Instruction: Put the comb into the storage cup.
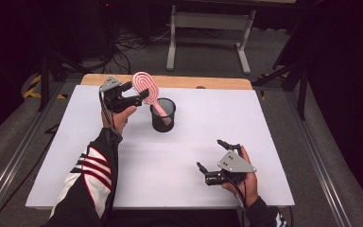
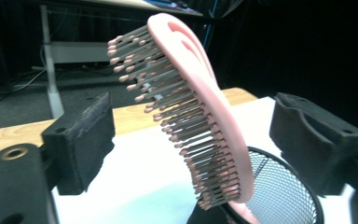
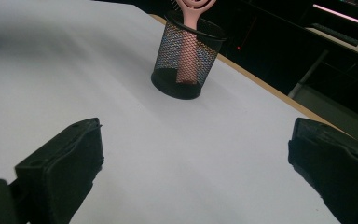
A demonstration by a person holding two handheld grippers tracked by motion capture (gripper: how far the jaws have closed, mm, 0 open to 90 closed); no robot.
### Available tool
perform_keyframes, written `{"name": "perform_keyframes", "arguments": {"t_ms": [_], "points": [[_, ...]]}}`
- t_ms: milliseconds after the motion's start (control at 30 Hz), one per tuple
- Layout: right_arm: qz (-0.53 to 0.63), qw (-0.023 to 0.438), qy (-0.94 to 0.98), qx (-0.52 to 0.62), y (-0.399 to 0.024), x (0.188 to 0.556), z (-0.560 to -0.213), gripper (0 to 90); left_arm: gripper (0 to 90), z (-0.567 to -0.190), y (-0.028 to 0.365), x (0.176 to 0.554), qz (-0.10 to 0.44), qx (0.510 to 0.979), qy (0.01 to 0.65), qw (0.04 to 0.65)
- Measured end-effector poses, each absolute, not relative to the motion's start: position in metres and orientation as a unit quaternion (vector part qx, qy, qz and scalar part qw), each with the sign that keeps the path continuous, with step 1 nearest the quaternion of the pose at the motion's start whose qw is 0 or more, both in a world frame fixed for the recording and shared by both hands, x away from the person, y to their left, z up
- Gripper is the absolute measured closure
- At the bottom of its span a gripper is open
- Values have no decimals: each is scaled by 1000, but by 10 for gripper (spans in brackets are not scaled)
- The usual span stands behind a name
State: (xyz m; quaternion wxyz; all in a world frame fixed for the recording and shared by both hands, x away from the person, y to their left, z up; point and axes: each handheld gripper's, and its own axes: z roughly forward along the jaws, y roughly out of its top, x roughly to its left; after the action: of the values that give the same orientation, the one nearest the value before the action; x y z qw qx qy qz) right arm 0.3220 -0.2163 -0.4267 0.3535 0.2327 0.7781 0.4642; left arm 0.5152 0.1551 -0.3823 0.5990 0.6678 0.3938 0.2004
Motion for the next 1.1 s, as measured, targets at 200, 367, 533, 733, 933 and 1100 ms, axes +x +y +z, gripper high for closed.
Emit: {"name": "perform_keyframes", "arguments": {"t_ms": [200,367,533,733,933,1100], "points": [[464,355,778,233,-216,322,-426,41,86,-382,157,513,201,671,390,598],[464,355,778,232,-216,322,-427,41,75,-380,155,509,209,680,380,592],[463,355,778,231,-216,322,-426,41,70,-378,153,504,218,695,362,581],[463,353,779,232,-215,322,-427,41,68,-377,156,495,228,703,346,578],[462,354,780,230,-215,322,-427,41,68,-377,160,488,241,709,338,570],[462,353,780,231,-215,322,-427,41,71,-378,163,483,248,713,331,566]]}}
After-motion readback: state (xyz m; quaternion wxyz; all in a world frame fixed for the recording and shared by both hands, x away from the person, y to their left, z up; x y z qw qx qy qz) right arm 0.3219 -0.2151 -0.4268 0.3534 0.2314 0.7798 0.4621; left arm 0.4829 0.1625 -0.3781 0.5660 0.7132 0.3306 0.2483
